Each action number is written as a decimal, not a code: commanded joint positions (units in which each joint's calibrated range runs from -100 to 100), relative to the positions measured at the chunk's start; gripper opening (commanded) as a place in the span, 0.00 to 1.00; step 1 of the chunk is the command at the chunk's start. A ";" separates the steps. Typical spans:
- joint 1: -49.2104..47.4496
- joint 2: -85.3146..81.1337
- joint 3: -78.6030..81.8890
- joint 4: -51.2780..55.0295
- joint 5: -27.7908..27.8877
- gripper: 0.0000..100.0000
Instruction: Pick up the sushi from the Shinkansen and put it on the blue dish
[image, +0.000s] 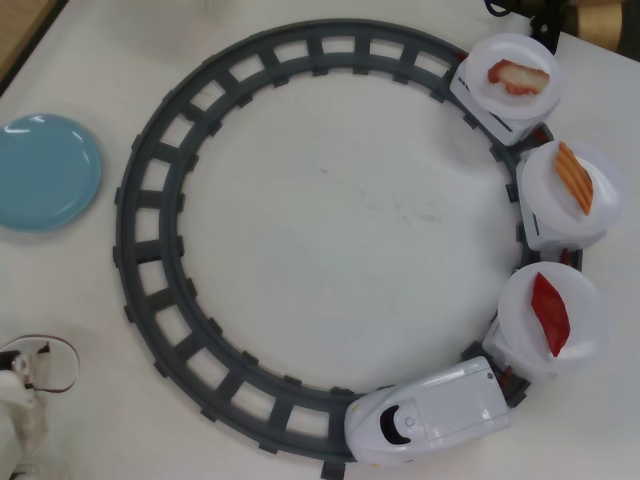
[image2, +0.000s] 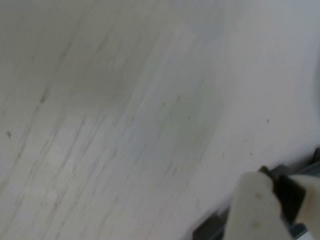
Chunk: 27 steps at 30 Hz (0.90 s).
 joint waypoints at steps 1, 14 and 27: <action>0.02 -0.20 0.18 0.19 0.02 0.03; 0.81 -0.12 -0.36 0.19 0.39 0.03; 0.90 1.54 -10.55 0.70 0.49 0.04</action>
